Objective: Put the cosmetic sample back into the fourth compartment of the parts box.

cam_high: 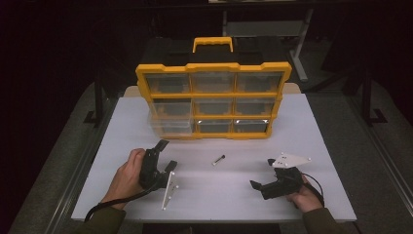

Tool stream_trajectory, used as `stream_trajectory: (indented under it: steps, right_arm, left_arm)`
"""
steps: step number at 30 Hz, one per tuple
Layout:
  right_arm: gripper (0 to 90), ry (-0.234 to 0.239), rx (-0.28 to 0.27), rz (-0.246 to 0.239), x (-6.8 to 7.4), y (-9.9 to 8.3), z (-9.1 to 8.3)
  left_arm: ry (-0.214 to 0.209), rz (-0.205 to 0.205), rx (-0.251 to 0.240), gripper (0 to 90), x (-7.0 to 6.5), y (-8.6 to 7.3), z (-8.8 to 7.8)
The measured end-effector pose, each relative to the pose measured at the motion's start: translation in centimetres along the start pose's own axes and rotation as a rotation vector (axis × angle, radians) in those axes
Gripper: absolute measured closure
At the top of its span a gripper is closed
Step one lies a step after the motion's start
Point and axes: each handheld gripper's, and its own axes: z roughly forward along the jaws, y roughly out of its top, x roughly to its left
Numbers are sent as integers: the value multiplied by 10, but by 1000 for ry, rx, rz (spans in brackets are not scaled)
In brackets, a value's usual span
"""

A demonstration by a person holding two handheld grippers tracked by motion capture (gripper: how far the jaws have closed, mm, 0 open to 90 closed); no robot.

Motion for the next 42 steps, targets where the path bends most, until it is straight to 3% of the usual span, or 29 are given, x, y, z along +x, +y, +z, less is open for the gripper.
stream_trajectory:
  steps: [5, 16, 29, 42]
  right_arm:
    - [0, -1, -1, -6, 0, 0, 0]
    - [0, -1, 1, -3, 1, 0, 0]
    - [0, 0, 0, -3, 0, 0, 0]
    - [0, 0, -3, -8, 0, 0, 0]
  left_arm:
    - [-8, -23, -1, 0, -4, -1, 1]
    - [-18, -29, 9, 0, -6, -2, 3]
    - [-62, -141, 7, 0, -7, -2, 5]
    - [-129, -290, 27, 0, -3, -4, 7]
